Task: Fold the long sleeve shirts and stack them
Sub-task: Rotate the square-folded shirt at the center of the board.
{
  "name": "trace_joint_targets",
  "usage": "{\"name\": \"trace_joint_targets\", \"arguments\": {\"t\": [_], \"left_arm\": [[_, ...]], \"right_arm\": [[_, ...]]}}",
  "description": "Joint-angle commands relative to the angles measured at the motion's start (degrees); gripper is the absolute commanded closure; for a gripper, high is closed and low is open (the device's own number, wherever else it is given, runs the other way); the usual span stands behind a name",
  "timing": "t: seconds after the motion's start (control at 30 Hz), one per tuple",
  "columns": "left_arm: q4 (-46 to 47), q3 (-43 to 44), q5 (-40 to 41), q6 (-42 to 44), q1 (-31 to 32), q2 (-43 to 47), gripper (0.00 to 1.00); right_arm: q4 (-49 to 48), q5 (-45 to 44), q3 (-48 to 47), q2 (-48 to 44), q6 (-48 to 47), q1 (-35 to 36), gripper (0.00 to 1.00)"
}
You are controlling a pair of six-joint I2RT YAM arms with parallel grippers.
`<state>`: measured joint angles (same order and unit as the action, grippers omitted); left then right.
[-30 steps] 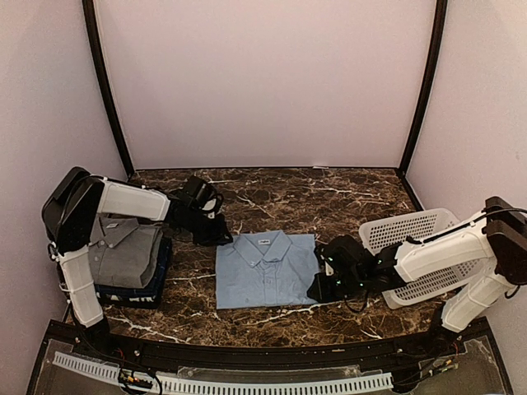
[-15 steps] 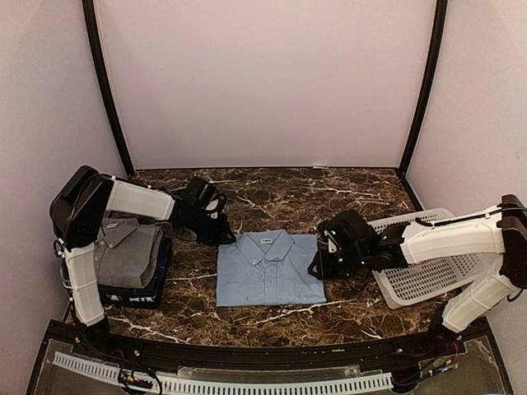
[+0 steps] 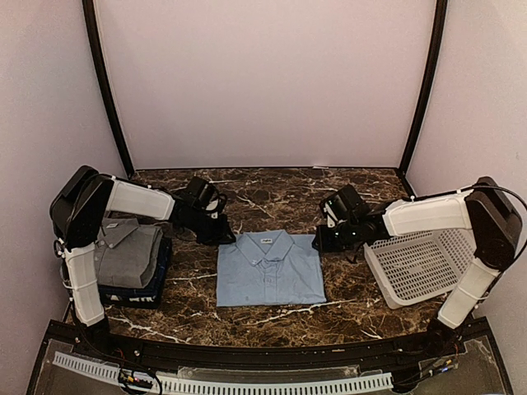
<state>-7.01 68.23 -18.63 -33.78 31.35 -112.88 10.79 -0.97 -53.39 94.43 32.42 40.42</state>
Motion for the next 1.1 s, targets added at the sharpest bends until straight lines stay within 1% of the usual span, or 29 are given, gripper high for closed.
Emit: {"name": "trace_joint_targets", "arguments": {"t": [0.0, 0.17, 0.23, 0.37, 0.43, 0.63, 1.07], "left_arm": [[-3.64, 0.24, 0.11, 1.07, -0.16, -1.47, 0.83], [-3.96, 0.41, 0.21, 1.41, -0.22, -1.48, 0.83], [-3.96, 0.42, 0.19, 1.43, -0.24, -1.47, 0.83], [-4.27, 0.42, 0.39, 1.53, -0.24, -1.52, 0.83], [-4.42, 0.42, 0.66, 1.6, -0.31, -1.48, 0.83], [-4.63, 0.38, 0.96, 1.77, -0.67, -1.47, 0.84], [-5.14, 0.98, 1.28, 2.09, -0.77, -1.21, 0.84]], "right_arm": [[-1.74, 1.46, -1.36, 2.44, -1.92, -1.35, 0.75], [-3.37, 3.34, -1.79, 4.72, -2.09, -1.74, 0.76], [-3.64, 3.41, -2.08, 5.34, -2.08, -1.85, 0.79], [-3.39, 2.33, -2.35, 5.92, -2.13, -1.99, 0.91], [-3.07, 1.33, -2.06, 5.94, -2.09, -2.4, 1.0], [-4.03, 1.23, 0.67, 5.04, -1.49, -3.64, 1.0], [-2.79, -0.13, 0.98, 4.86, -1.48, -4.44, 1.0]]}}
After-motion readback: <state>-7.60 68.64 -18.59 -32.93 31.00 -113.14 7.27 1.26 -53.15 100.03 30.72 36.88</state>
